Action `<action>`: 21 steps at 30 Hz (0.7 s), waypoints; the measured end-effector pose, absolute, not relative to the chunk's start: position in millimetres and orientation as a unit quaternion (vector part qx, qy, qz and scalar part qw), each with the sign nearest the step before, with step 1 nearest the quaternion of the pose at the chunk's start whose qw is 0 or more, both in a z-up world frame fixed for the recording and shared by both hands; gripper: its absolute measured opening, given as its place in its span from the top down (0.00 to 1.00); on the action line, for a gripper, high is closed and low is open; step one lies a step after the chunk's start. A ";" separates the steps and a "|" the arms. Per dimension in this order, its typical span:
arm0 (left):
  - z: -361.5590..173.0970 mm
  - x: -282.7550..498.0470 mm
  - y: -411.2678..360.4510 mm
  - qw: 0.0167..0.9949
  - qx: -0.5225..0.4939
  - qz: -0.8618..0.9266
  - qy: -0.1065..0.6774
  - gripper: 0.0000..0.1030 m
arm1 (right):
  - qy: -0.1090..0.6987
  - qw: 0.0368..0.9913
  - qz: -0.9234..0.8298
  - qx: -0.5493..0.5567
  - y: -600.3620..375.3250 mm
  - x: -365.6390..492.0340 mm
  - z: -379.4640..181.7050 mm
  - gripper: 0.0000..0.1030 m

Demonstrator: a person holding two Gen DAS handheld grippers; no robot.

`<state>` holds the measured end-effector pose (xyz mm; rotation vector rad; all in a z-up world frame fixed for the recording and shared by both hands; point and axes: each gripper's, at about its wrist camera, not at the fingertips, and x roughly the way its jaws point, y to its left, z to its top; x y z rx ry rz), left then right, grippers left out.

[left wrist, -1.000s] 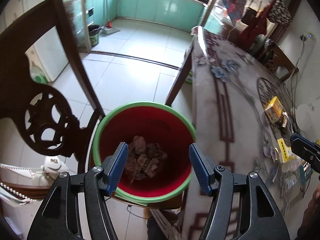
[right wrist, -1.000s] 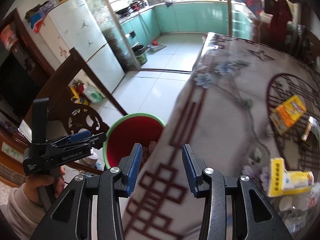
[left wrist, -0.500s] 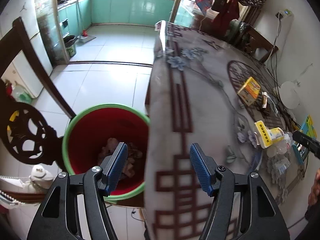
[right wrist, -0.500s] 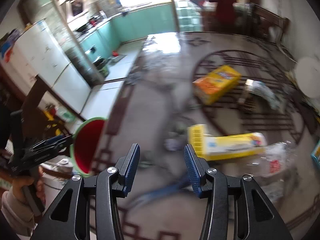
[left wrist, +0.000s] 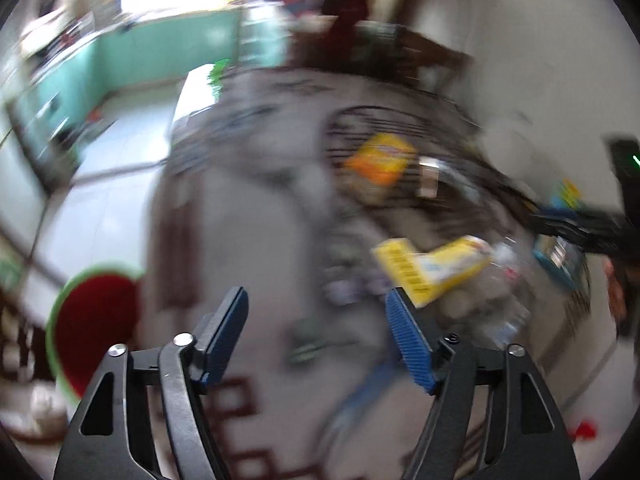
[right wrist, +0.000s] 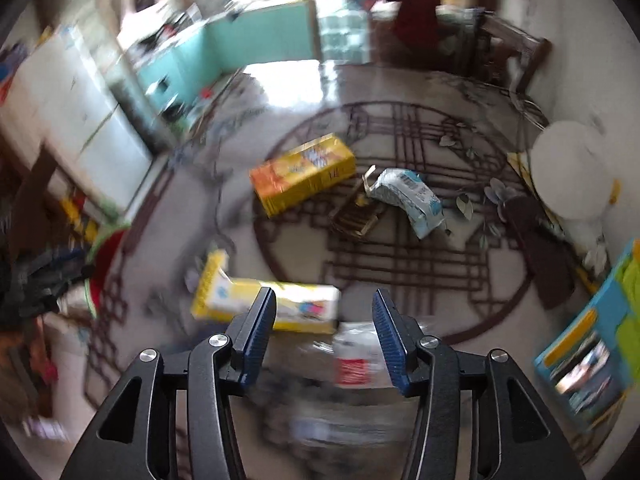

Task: Collect trash
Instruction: 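Grasp the yellow box with left tool while right tool grasps the clear water bottle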

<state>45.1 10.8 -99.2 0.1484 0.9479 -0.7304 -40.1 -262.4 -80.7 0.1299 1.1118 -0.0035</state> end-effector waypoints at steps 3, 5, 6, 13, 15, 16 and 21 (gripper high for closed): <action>-97.0 34.2 -34.9 0.802 0.130 -0.399 0.424 0.22 | 0.559 0.828 0.040 0.011 -276.5 -40.7 -92.1 0.52; -102.9 27.2 -70.5 0.782 0.184 -0.435 0.407 0.21 | 0.571 0.818 0.064 -0.011 -286.0 -41.0 -97.4 0.52; -108.4 24.9 -85.8 0.771 0.208 -0.444 0.406 0.21 | 0.574 0.815 0.076 -0.015 -290.3 -41.1 -99.2 0.52; -157.7 34.1 -137.3 0.700 0.258 -0.472 0.471 0.21 | 0.588 0.789 0.177 -0.028 -295.0 -39.0 -112.9 0.52; -162.3 34.1 -141.0 0.693 0.261 -0.472 0.479 0.21 | 0.599 0.773 0.203 -0.050 -289.7 -37.4 -118.5 0.52; -163.9 35.5 -141.7 0.689 0.258 -0.475 0.483 0.21 | 0.604 0.763 0.221 -0.065 -286.9 -36.7 -121.9 0.52; -173.0 51.9 -141.4 0.674 0.210 -0.469 0.531 0.34 | 0.620 0.726 0.274 -0.114 -274.8 -29.1 -138.6 0.46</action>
